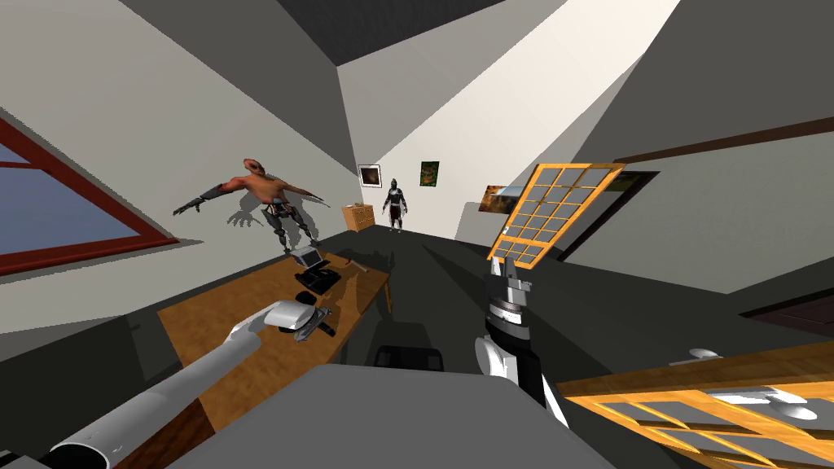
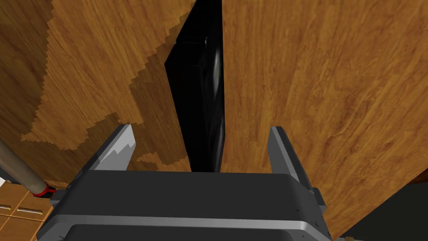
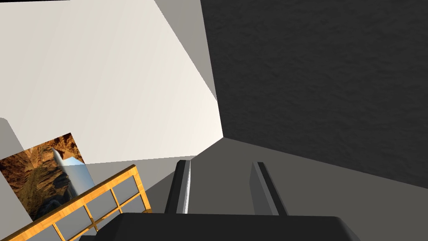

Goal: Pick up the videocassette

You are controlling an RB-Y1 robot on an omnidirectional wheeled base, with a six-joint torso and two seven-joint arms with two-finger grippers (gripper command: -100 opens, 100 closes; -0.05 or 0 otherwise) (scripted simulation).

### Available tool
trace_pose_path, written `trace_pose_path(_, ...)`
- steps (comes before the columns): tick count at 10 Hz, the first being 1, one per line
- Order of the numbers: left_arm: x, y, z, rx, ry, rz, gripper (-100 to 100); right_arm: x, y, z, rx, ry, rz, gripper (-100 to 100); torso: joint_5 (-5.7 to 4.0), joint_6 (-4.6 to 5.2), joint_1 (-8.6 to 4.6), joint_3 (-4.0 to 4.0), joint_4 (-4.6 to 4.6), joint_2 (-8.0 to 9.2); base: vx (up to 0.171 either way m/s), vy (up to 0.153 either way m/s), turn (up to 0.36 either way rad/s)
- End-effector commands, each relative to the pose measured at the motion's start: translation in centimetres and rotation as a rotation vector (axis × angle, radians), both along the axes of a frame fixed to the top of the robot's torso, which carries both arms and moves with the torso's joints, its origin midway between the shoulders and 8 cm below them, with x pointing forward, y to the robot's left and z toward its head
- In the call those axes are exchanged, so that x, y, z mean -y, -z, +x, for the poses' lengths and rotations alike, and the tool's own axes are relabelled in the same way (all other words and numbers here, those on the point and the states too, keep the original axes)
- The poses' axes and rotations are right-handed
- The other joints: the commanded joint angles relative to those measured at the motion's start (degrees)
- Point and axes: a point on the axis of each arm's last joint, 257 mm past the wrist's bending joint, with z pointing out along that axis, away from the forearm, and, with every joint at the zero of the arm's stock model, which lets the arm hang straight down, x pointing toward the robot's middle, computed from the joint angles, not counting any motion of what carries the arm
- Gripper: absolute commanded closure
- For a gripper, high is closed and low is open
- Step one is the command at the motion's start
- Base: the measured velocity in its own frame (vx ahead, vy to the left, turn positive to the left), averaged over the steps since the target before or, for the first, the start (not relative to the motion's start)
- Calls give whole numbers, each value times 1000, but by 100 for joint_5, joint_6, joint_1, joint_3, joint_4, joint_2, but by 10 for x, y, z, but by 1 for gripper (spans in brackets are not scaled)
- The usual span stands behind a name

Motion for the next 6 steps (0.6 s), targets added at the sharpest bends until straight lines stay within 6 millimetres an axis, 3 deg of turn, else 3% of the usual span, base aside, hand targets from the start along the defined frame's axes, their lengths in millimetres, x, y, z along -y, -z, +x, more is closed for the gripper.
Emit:
trace_pose_path(1,-11,1,-15,-48,-14,3,-100,0,0,0,0,0,0,0,0,0,0,0,0,0,104,-27,-6)
trace_pose_path(3,-26,1,-31,-101,-34,6,-100,0,0,0,0,0,0,0,0,0,-1,5,2,10,78,-25,-4)
trace_pose_path(4,-22,1,-25,-82,-28,5,-100,0,0,0,0,0,0,0,0,-1,0,7,3,11,40,-11,4)
trace_pose_path(5,-23,1,-27,-86,-28,6,0,0,0,0,0,0,0,0,1,0,3,13,5,23,7,-2,0)
trace_pose_path(6,-23,11,-29,-84,-50,4,-100,0,0,0,0,0,0,0,2,0,6,20,7,35,-27,25,-133)
